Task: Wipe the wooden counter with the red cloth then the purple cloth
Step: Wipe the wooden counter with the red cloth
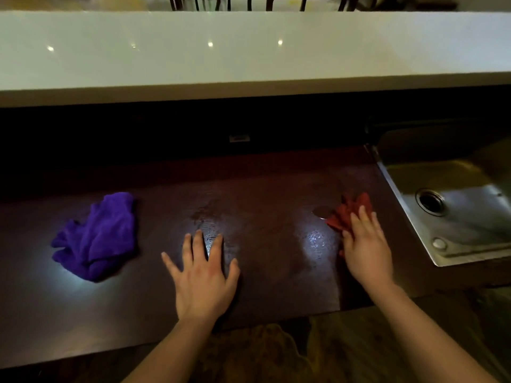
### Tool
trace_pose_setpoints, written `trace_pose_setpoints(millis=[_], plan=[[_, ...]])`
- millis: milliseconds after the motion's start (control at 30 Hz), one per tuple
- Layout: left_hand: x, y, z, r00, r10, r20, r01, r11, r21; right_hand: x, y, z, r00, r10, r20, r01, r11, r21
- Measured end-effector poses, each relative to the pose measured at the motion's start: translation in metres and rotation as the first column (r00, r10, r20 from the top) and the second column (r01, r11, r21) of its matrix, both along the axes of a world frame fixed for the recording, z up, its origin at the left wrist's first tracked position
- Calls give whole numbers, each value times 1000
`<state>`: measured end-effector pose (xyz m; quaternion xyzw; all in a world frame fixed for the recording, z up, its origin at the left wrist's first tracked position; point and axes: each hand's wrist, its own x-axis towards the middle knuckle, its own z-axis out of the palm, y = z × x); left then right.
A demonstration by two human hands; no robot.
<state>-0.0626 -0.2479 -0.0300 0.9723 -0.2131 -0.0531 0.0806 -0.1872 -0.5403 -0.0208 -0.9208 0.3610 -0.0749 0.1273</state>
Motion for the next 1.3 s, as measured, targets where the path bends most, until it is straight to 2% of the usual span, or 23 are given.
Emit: trace_pose_setpoints(millis=[67,133,233,267,333,400,467,500,567,633,700,767,800,833,933,1000,1033,1100,1200,1267,1300], plan=[[0,0,0,1000,4,-4,-4,1000,4,14,10,4,999,36,0,-36,999,1],[0,0,0,1000,4,2,-4,1000,-16,2,35,-1,981,191,39,-189,981,-36],[0,1,-3,1000,3,15,-3,1000,-19,-37,68,-6,852,523,-33,-524,849,-61],[1,1,-4,1000,1,17,-1,1000,-18,-41,61,-5,816,576,-40,-578,814,-55],[1,2,-6,1000,4,25,-3,1000,-19,-32,31,-3,851,526,2,-525,850,-39],[1,2,-7,999,4,35,-3,999,-33,-6,-1,3,951,296,86,-298,954,15],[1,1,-6,999,9,37,-7,999,-36,28,-24,9,989,89,122,-100,991,85],[0,1,-5,999,12,37,-10,999,-36,43,-26,10,992,48,119,-59,993,99],[-1,1,-2,999,10,31,-9,999,-38,59,-8,7,987,102,120,-111,992,66],[-1,1,0,999,14,34,-12,998,-55,54,32,-1,940,316,130,-319,948,-1],[-2,0,1,999,20,30,-18,998,-60,27,77,-9,821,562,100,-565,825,3],[-2,-1,1,999,18,31,-16,998,-65,3,89,-13,706,701,106,-706,708,22],[-1,-1,1,999,15,31,-13,998,-66,0,80,-13,698,706,120,-713,701,21],[-2,0,1,999,15,29,-13,998,-66,2,66,-13,735,665,130,-671,742,1],[-1,-1,2,1000,19,18,-18,998,-59,33,21,-2,936,311,167,-324,944,58],[-1,-1,3,1000,23,7,-22,999,-48,59,12,4,975,139,176,-157,983,95],[-1,-1,4,1000,24,5,-24,999,-45,69,19,7,974,133,184,-150,985,83],[-1,-1,4,1000,25,3,-25,998,-53,76,49,3,936,288,202,-299,954,27],[-1,-1,3,1000,28,12,-27,998,-63,47,103,-12,743,650,160,-654,756,-31],[-1,-1,2,999,28,16,-27,998,-62,30,99,-14,677,724,129,-727,686,-29],[-1,0,1,999,29,15,-28,998,-63,32,85,-15,701,699,142,-698,713,-61]])
